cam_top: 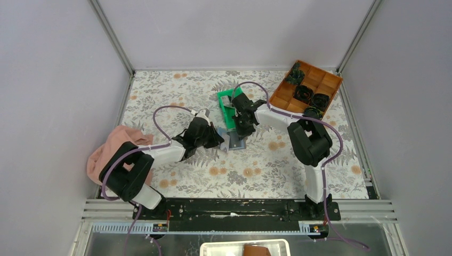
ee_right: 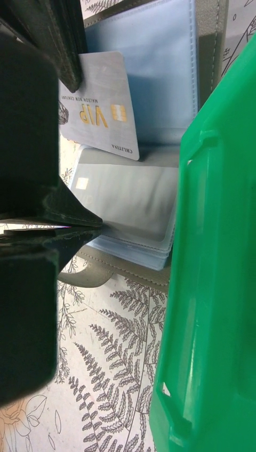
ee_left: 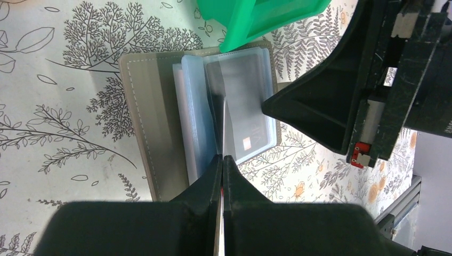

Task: Put the credit cards into the card holder
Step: Turn over the card slot in the card holder, then insert the credit card into the card holder.

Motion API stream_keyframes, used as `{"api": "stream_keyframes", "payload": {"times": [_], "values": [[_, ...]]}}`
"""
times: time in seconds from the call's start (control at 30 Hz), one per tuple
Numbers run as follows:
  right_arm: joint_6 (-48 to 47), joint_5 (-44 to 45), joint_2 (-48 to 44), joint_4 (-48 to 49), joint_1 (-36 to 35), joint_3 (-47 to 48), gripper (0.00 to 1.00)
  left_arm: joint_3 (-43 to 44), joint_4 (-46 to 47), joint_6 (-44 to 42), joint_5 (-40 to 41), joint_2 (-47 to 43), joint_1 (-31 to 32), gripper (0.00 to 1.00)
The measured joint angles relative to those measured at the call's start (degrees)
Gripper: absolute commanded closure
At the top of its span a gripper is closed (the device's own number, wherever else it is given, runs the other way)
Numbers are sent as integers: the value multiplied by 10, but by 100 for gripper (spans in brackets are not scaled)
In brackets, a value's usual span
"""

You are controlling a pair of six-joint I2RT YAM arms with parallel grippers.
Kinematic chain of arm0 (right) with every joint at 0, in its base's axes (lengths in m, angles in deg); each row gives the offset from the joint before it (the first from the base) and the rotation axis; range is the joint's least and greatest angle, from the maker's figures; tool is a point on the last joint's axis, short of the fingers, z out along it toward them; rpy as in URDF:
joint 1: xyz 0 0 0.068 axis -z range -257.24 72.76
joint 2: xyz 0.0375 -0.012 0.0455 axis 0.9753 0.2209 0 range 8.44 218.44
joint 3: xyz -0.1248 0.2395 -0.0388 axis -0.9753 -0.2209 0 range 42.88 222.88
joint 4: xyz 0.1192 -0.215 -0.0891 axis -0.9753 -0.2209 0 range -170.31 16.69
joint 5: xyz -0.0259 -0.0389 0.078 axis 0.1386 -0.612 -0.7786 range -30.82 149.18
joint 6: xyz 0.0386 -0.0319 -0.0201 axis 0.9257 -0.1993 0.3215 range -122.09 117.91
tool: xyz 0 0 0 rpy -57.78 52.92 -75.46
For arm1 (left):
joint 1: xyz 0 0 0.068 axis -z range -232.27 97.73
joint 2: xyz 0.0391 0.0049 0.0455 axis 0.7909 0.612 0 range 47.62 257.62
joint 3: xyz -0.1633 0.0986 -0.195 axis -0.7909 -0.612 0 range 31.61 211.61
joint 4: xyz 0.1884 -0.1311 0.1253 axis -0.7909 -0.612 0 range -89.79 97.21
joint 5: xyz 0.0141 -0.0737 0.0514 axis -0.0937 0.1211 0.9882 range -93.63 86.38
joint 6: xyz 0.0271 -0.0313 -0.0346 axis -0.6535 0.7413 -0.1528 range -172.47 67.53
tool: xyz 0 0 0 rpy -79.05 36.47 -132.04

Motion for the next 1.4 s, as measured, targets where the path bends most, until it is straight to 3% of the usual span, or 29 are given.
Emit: {"api": "stream_keyframes", "payload": {"times": [1.4], "values": [[-1, -28, -17, 41, 8, -38, 97, 6, 75, 84, 62, 66, 0, 100]]}}
